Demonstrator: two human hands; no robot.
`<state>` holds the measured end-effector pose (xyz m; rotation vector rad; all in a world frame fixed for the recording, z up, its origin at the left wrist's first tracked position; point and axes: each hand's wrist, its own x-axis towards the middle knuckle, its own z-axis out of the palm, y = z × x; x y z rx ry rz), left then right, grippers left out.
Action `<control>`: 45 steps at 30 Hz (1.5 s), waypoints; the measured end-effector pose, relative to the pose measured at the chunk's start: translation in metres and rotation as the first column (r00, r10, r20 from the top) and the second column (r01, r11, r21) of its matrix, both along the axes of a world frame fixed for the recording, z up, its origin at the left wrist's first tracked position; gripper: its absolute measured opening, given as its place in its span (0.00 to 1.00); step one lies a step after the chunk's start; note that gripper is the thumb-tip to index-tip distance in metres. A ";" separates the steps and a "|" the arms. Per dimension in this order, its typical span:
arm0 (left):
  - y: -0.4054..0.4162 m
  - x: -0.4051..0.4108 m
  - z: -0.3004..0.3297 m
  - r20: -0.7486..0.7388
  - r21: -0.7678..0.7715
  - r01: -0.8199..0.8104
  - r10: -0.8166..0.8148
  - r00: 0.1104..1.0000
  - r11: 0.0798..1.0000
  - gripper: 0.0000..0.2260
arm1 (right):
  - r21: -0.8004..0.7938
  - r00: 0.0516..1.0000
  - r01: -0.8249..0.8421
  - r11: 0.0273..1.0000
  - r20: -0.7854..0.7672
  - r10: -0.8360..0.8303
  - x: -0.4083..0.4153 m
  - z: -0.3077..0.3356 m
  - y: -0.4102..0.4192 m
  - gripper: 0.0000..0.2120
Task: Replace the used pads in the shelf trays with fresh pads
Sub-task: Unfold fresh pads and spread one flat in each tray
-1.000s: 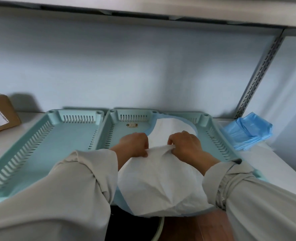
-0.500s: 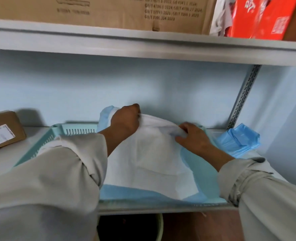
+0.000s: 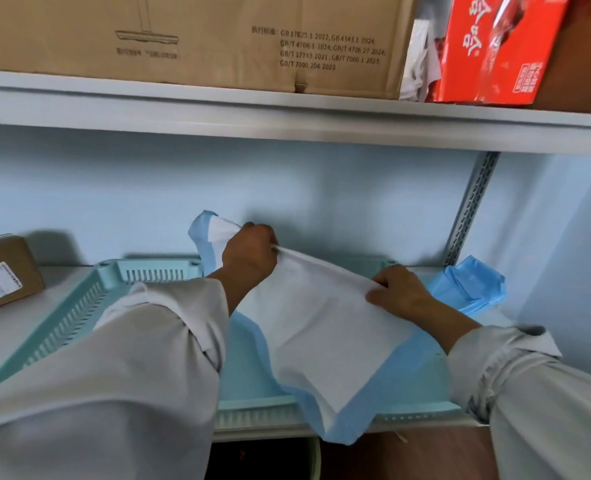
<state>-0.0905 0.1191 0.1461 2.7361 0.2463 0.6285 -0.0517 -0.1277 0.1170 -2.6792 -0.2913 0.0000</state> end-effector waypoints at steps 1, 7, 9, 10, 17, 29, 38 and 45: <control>-0.002 0.004 -0.006 -0.035 -0.012 -0.007 0.006 0.999 1.000 0.09 | 0.002 1.000 0.017 1.000 -0.012 -0.016 0.002 -0.001 -0.002 0.03; -0.035 0.041 0.017 0.174 -0.231 0.086 -0.046 0.984 0.969 0.09 | 0.252 0.788 0.234 0.939 0.517 -0.335 -0.009 0.052 -0.011 0.12; -0.048 0.053 0.033 0.346 -0.343 0.196 -0.071 0.936 0.919 0.08 | 0.235 0.663 0.225 0.946 0.675 -0.325 -0.017 0.079 -0.014 0.13; -0.053 0.058 0.038 0.419 -0.361 0.251 -0.084 0.904 0.898 0.08 | 0.199 0.614 0.210 0.957 0.735 -0.287 -0.020 0.087 -0.015 0.13; -0.033 0.053 0.001 0.305 -0.349 0.218 -0.110 0.946 0.911 0.16 | -0.175 0.597 -0.025 0.984 0.787 0.155 -0.038 0.047 0.003 0.09; -0.028 -0.035 -0.104 -0.530 -0.793 -0.287 -0.377 0.759 0.537 0.25 | -0.355 0.948 -0.266 0.896 0.074 0.310 -0.072 -0.066 0.096 0.12; 0.008 -0.022 -0.116 -0.549 -0.298 -0.186 -0.009 0.836 0.936 0.20 | 0.071 0.980 -0.020 0.997 -0.198 0.034 -0.030 -0.079 0.032 0.12; -0.028 -0.018 -0.117 -0.486 -0.223 0.108 -0.207 0.849 0.969 0.20 | 0.045 0.895 0.249 0.967 -0.392 -0.213 -0.008 -0.118 -0.007 0.09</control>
